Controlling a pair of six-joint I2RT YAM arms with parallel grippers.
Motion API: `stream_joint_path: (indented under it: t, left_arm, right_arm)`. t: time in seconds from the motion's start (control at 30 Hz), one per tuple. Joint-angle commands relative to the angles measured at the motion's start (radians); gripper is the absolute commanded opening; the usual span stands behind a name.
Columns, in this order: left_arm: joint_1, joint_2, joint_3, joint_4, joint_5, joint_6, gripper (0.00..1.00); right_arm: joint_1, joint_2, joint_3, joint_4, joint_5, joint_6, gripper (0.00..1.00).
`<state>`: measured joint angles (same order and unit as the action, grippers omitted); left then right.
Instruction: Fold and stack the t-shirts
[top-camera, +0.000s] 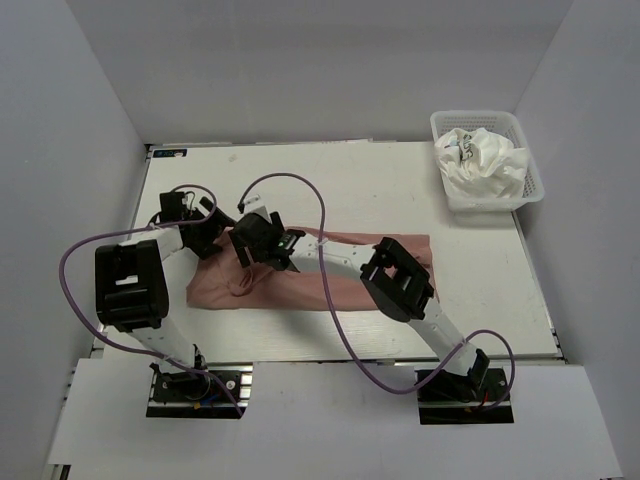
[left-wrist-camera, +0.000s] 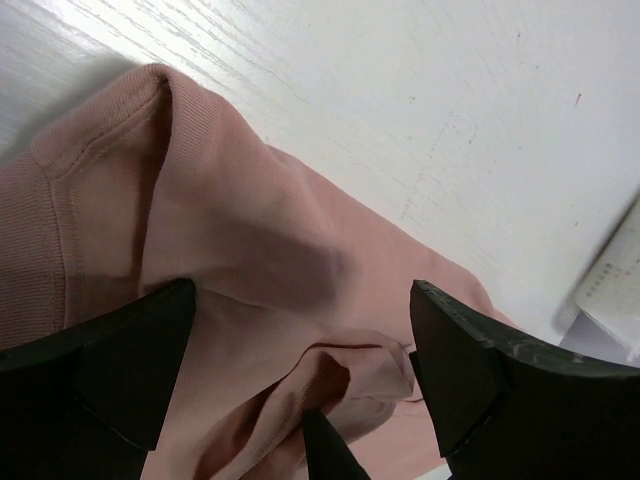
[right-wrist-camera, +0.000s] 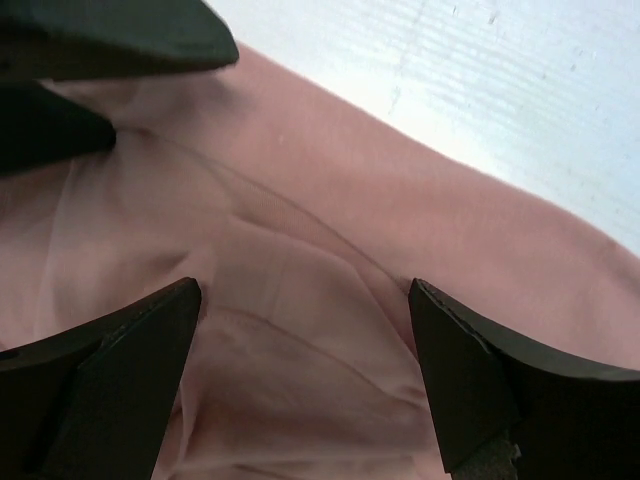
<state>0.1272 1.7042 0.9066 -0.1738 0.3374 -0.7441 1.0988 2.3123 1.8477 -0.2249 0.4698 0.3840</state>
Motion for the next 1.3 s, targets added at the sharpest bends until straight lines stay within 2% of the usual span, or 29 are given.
stream_joint_path:
  t: [0.0, 0.17, 0.27, 0.4, 0.43, 0.53, 0.67, 0.7, 0.77, 0.8, 0.83, 0.87, 0.9, 0.97, 1.03, 1.07, 1.13, 1.17, 1.27]
  left_arm:
    - [-0.005, 0.077, -0.084, -0.07, -0.035, 0.049, 1.0]
    - [0.005, 0.066, -0.094, -0.07, -0.026, 0.06, 1.0]
    - [0.005, 0.057, -0.094, -0.079, -0.044, 0.069, 1.0]
    - [0.005, 0.057, -0.094, -0.079, -0.044, 0.069, 1.0]
    - [0.005, 0.057, -0.094, -0.079, -0.044, 0.069, 1.0]
    - [0.014, 0.057, -0.094, -0.088, -0.055, 0.069, 1.0]
    - [0.023, 0.057, -0.094, -0.099, -0.075, 0.078, 1.0]
    - [0.023, 0.057, -0.094, -0.108, -0.075, 0.078, 1.0]
    - [0.032, 0.057, -0.094, -0.108, -0.086, 0.078, 1.0]
    - [0.032, 0.057, -0.094, -0.108, -0.086, 0.078, 1.0]
    - [0.032, 0.057, -0.084, -0.108, -0.086, 0.078, 1.0]
    - [0.041, 0.057, -0.084, -0.118, -0.098, 0.078, 1.0]
    - [0.042, 0.057, -0.084, -0.118, -0.098, 0.078, 1.0]
    - [0.042, 0.048, -0.084, -0.118, -0.107, 0.078, 1.0]
    - [0.042, 0.038, -0.084, -0.118, -0.107, 0.078, 1.0]
    - [0.042, 0.038, -0.084, -0.118, -0.107, 0.078, 1.0]
    - [0.042, 0.029, -0.084, -0.118, -0.107, 0.078, 1.0]
    - [0.042, 0.029, -0.084, -0.118, -0.107, 0.078, 1.0]
    - [0.042, 0.029, -0.075, -0.118, -0.098, 0.078, 1.0]
  right_arm:
    - [0.019, 0.028, 0.083, 0.077, 0.102, -0.026, 0.9]
    - [0.016, 0.078, 0.119, 0.09, 0.138, -0.062, 0.9]
    - [0.015, 0.101, 0.107, 0.113, 0.165, -0.1, 0.86]
    - [0.015, 0.11, 0.09, 0.15, 0.203, -0.158, 0.64]
    - [0.016, 0.11, 0.088, 0.156, 0.214, -0.163, 0.51]
    - [0.016, 0.088, 0.074, 0.156, 0.256, -0.181, 0.28]
    - [0.026, -0.052, -0.066, 0.191, 0.28, -0.165, 0.22]
    - [0.029, -0.112, -0.175, 0.208, 0.283, -0.155, 0.2]
    - [0.036, -0.174, -0.257, 0.211, 0.265, -0.107, 0.2]
    - [0.039, -0.268, -0.385, 0.264, 0.238, -0.097, 0.2]
    - [0.045, -0.304, -0.43, 0.275, 0.231, -0.09, 0.2]
    - [0.056, -0.332, -0.546, 0.272, 0.21, -0.03, 0.23]
    - [0.064, -0.417, -0.583, 0.259, 0.198, -0.014, 0.3]
    - [0.078, -0.502, -0.709, 0.248, 0.155, 0.059, 0.34]
    - [0.096, -0.597, -0.767, 0.236, 0.135, 0.113, 0.44]
    - [0.102, -0.617, -0.825, 0.252, 0.097, 0.121, 0.54]
    - [0.108, -0.671, -0.846, 0.294, 0.075, 0.098, 0.61]
    - [0.108, -0.671, -0.834, 0.323, 0.044, 0.086, 0.63]
    - [0.108, -0.624, -0.757, 0.335, 0.035, 0.013, 0.86]
